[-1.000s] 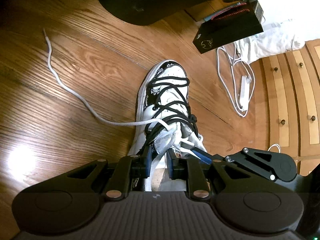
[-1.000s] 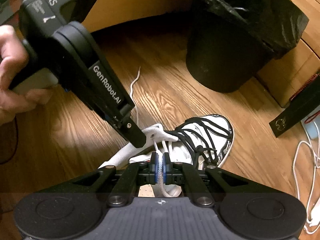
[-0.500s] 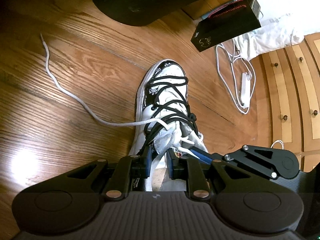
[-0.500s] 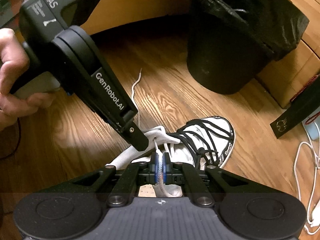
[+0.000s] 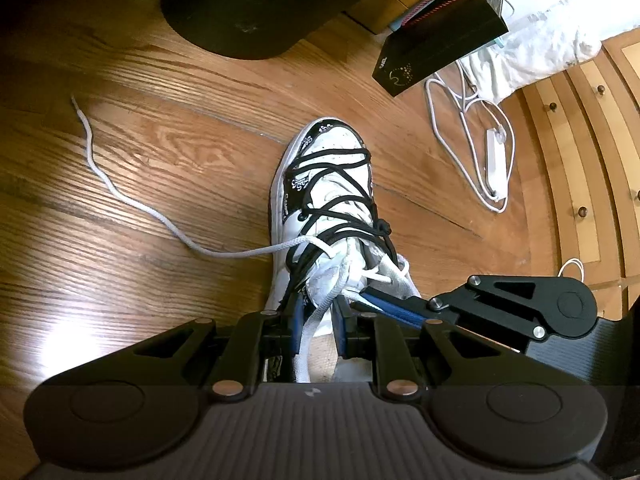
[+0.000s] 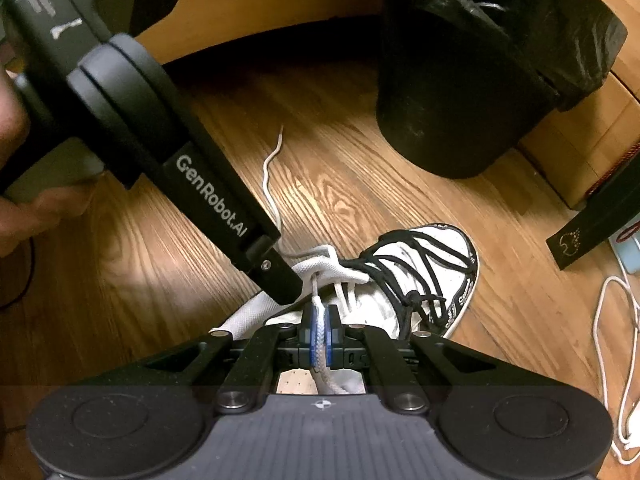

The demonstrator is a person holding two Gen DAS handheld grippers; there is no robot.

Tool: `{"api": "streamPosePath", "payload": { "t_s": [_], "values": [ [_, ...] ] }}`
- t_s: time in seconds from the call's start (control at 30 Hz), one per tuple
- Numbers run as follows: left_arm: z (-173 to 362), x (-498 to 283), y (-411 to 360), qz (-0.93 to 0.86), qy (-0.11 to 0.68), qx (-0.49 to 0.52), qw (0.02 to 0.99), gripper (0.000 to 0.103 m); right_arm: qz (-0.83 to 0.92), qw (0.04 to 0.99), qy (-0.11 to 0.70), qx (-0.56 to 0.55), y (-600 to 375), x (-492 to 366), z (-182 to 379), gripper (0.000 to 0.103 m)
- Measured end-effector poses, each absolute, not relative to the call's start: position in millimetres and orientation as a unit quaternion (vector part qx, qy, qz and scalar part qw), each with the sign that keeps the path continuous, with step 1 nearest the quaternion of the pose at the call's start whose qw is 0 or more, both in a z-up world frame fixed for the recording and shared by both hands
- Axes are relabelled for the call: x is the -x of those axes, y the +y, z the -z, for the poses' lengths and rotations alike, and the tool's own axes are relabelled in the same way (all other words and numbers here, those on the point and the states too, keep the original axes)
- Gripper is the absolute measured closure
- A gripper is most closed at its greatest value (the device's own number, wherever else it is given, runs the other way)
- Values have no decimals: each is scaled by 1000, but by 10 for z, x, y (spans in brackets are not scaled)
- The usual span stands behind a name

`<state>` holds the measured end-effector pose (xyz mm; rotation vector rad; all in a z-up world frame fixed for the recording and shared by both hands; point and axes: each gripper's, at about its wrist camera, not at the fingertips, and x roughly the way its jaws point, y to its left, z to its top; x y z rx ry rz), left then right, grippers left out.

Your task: Lace up shoes with both hands

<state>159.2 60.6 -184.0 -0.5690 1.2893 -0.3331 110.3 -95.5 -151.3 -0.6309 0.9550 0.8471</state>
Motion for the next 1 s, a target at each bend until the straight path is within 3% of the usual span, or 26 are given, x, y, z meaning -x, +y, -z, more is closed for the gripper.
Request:
{"api": "streamPosePath", "payload": {
  "t_s": [0.73, 1.0],
  "values": [
    [1801, -1598, 542, 158, 589, 233, 757, 85, -382, 758, 408, 338, -900, -985, 1516, 91],
    [1728, -1584, 419, 168, 586, 178, 772, 88, -377, 755, 435, 313, -908, -1080, 1591, 98]
  ]
}}
